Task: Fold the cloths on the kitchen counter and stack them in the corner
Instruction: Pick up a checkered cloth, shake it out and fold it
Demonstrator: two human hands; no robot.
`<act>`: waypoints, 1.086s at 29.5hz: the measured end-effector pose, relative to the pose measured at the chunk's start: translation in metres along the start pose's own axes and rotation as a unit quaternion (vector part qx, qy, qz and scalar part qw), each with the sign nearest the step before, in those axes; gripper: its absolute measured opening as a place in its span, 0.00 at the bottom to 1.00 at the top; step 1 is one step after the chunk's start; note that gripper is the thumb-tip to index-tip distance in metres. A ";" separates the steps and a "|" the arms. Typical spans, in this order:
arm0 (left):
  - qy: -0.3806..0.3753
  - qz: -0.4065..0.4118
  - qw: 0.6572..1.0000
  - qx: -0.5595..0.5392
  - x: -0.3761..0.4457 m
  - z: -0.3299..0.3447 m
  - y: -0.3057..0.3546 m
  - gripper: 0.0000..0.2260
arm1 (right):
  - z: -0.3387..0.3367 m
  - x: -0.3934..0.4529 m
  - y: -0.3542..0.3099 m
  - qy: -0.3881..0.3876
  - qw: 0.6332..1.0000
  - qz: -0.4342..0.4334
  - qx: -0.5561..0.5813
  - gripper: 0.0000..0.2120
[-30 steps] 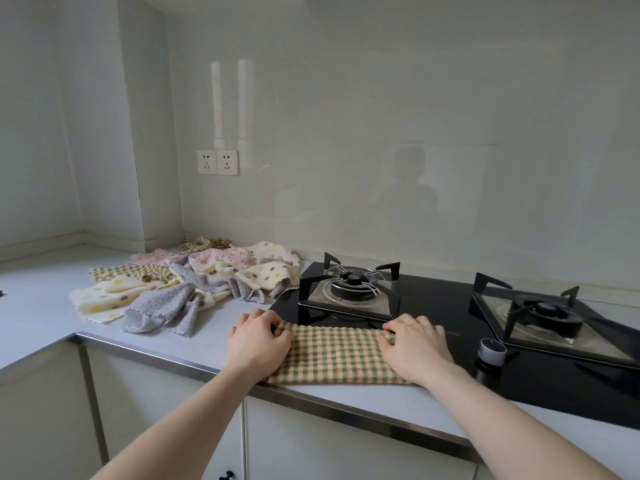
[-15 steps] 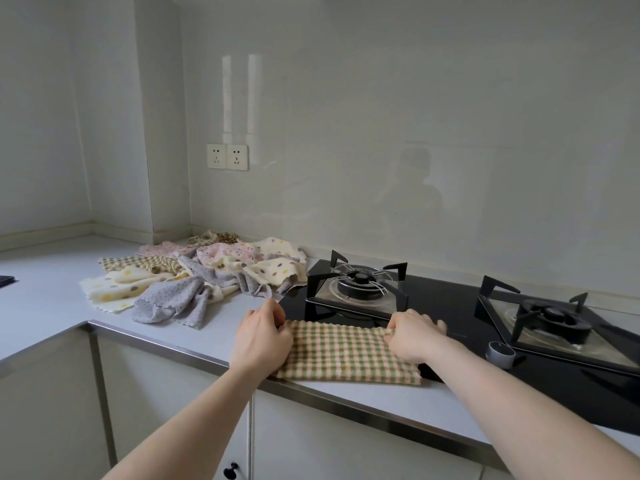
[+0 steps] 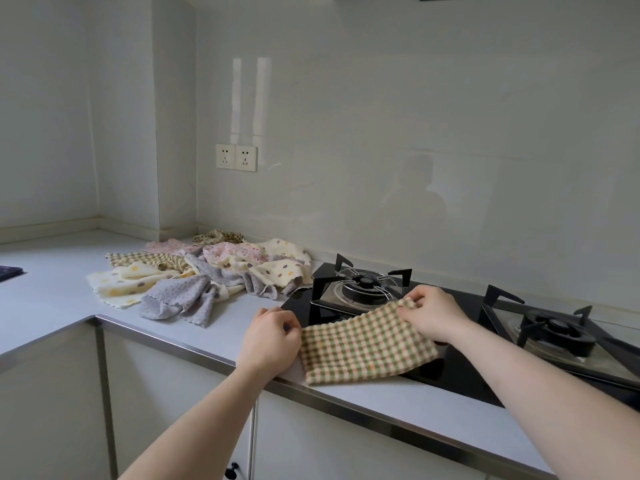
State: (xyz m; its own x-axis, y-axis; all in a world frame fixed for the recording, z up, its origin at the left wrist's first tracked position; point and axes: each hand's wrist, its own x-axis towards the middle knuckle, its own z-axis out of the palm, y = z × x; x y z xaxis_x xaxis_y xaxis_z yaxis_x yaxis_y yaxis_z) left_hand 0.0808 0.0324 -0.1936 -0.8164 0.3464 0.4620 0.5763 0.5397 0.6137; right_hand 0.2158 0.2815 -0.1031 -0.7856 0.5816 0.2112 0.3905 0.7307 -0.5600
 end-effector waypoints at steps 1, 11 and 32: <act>-0.001 -0.001 1.000 -0.003 0.000 0.000 0.001 0.11 | -0.001 0.001 -0.002 -0.010 1.000 0.002 0.019 0.07; -0.016 -0.018 1.000 -0.019 0.000 -0.002 0.001 0.11 | 0.019 -0.005 -0.052 -0.138 0.968 0.023 0.206 0.14; 0.026 -0.066 0.995 -0.075 0.000 -0.004 0.003 0.11 | 0.074 -0.026 -0.056 -0.062 0.988 -0.030 0.140 0.11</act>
State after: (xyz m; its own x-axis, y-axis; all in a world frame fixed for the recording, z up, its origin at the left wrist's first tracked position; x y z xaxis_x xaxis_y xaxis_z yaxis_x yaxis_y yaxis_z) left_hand 0.0829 0.0310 -0.1895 -0.8845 0.2385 0.4010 0.4666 0.4561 0.7578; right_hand 0.1789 0.1991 -0.1360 -0.8624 0.4799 0.1611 0.2070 0.6247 -0.7529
